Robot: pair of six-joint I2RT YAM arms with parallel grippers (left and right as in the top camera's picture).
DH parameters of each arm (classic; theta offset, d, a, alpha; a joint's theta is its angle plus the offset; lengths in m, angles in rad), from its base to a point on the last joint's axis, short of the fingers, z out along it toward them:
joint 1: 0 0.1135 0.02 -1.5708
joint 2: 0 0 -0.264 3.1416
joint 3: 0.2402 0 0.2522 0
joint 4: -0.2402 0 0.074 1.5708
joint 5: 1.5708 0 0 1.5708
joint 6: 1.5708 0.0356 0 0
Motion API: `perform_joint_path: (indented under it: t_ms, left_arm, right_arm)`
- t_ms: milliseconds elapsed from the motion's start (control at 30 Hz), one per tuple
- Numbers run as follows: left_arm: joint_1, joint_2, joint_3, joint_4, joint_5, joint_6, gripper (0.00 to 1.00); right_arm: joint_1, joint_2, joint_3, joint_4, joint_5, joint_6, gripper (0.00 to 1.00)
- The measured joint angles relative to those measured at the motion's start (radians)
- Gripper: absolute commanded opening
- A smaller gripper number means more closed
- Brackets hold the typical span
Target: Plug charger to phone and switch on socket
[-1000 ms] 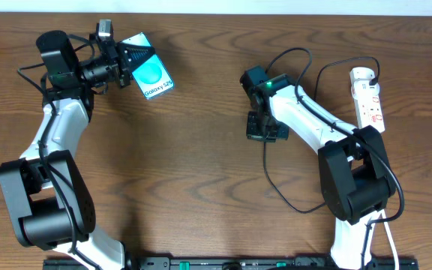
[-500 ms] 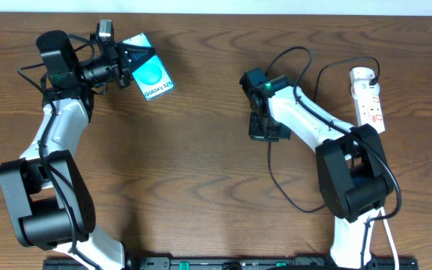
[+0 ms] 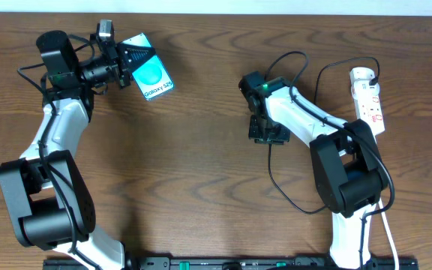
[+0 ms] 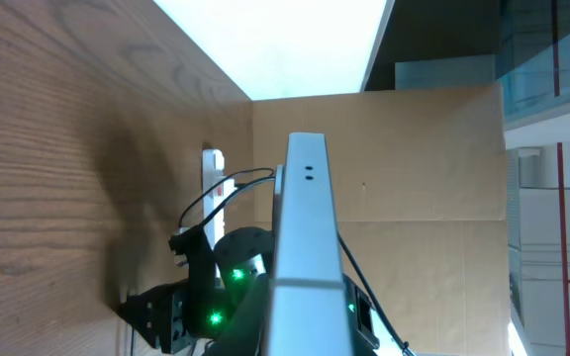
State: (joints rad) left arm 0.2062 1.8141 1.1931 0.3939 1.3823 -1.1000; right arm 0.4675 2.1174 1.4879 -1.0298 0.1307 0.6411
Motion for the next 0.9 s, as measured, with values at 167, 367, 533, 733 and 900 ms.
perform_joint_path:
  t_ms: [167, 367, 533, 733, 900]
  left_arm:
    - [0.0, 0.0, 0.0, 0.0, 0.0, 0.0, 0.07]
    - [0.0, 0.0, 0.0, 0.0, 0.0, 0.0, 0.07]
    - [0.0, 0.0, 0.0, 0.0, 0.0, 0.0, 0.07]
    - [0.0, 0.0, 0.0, 0.0, 0.0, 0.0, 0.07]
    - [0.0, 0.0, 0.0, 0.0, 0.0, 0.0, 0.07]
  right_arm:
    - [-0.003, -0.001, 0.002, -0.002, -0.005, 0.001, 0.47]
    - [-0.003, -0.001, 0.002, -0.026, -0.077, 0.022, 0.45]
    - [0.013, 0.0, 0.002, -0.026, -0.12, 0.033, 0.45]
    - [0.021, 0.0, 0.002, -0.02, -0.126, 0.037, 0.45]
    - [0.017, 0.0, 0.002, -0.019, -0.117, 0.037, 0.34]
